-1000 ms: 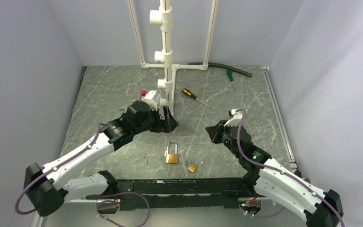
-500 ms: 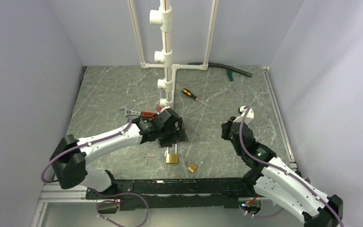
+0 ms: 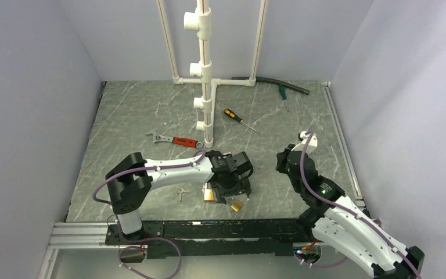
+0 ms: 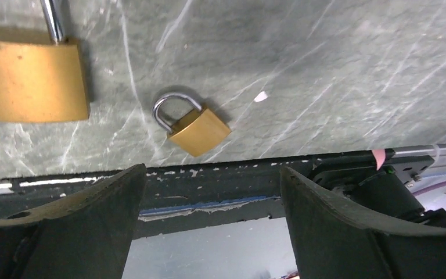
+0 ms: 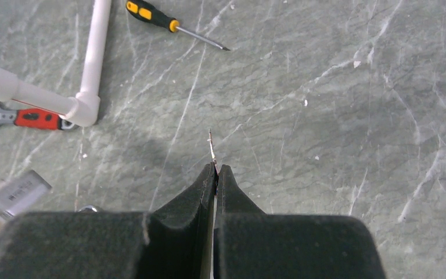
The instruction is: Unlock with the key
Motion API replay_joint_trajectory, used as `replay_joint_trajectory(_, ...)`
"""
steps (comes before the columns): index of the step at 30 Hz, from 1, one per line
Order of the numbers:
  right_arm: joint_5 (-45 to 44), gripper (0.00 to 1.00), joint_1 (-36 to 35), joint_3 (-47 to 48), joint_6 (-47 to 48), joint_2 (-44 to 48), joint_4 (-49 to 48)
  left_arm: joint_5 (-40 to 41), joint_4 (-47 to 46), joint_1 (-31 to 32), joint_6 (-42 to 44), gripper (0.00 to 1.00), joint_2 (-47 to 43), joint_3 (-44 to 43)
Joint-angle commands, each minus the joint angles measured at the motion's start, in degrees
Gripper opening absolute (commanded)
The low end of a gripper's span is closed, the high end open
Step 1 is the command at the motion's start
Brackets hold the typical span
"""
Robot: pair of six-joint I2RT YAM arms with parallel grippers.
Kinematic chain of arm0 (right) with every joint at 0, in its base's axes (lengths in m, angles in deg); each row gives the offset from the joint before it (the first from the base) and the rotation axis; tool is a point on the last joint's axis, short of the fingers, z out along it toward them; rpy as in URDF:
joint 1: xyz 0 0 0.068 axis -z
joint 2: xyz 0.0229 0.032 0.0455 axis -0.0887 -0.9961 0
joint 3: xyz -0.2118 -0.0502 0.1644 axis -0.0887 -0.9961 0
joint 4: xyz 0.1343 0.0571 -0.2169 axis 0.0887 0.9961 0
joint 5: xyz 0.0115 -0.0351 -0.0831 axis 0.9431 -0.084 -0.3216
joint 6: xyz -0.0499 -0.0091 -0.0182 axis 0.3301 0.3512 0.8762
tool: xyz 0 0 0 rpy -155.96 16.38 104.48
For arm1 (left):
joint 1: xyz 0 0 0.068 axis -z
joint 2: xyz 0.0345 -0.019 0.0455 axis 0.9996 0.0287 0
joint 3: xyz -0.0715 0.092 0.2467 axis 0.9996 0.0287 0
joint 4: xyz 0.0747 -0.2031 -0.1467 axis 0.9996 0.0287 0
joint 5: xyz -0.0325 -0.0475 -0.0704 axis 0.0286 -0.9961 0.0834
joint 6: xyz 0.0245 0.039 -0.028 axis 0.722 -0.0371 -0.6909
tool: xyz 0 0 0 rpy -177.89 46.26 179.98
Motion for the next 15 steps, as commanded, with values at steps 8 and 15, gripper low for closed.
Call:
replay_joint_trajectory(8,-0.18,0.00,0.27,-0.50,-1.79,3.91,0.02,0.01,0.36,2.42,-11.66,0.90,3.19,1.69)
replay_joint_trajectory(15,0.93,0.00,0.27,-0.56,-1.63,4.71,0.07,1.17,-1.14,1.71,-13.56,0.89,6.23,1.94)
